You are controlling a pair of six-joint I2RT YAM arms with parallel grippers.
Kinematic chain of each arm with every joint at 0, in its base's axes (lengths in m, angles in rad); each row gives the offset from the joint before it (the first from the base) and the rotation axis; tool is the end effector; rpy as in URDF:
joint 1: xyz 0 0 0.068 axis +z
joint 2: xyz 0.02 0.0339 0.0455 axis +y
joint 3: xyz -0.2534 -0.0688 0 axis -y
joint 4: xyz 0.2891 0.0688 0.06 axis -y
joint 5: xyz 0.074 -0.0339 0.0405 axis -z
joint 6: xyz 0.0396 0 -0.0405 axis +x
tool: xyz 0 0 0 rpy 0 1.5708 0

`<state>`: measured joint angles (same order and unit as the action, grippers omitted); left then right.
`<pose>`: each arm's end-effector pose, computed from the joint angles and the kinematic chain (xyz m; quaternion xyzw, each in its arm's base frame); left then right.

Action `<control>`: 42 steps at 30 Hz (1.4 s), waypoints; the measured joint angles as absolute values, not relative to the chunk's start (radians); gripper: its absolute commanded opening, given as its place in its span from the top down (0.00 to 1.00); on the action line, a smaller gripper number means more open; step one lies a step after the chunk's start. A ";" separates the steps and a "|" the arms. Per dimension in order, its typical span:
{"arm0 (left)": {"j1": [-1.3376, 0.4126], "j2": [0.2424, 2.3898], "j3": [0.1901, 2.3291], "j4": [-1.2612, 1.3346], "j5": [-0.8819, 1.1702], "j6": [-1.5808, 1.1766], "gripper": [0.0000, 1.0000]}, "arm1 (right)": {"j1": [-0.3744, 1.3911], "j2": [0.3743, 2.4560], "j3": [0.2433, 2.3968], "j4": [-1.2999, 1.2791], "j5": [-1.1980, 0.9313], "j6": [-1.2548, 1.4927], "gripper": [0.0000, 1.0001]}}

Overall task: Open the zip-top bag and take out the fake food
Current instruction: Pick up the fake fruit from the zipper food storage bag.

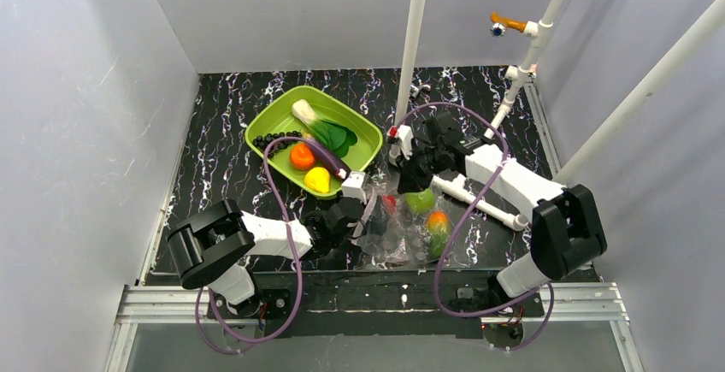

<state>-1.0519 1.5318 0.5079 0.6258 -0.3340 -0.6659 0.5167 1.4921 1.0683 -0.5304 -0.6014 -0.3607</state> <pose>0.1672 -0.2666 0.1078 0.0673 0.8238 -0.3227 0.4613 0.2932 0.1924 0.2149 -0.4679 0.7857 0.3039 0.2669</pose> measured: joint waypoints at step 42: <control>-1.063 1.657 0.677 0.468 -0.415 -0.659 0.30 | 0.577 1.805 1.195 -0.616 -0.543 -0.314 0.84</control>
<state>-1.0626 1.6569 0.6765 0.4679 -0.4152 -0.6586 0.5774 1.8053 1.1954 -0.6155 -0.5426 -0.3138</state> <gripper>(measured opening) 0.696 0.164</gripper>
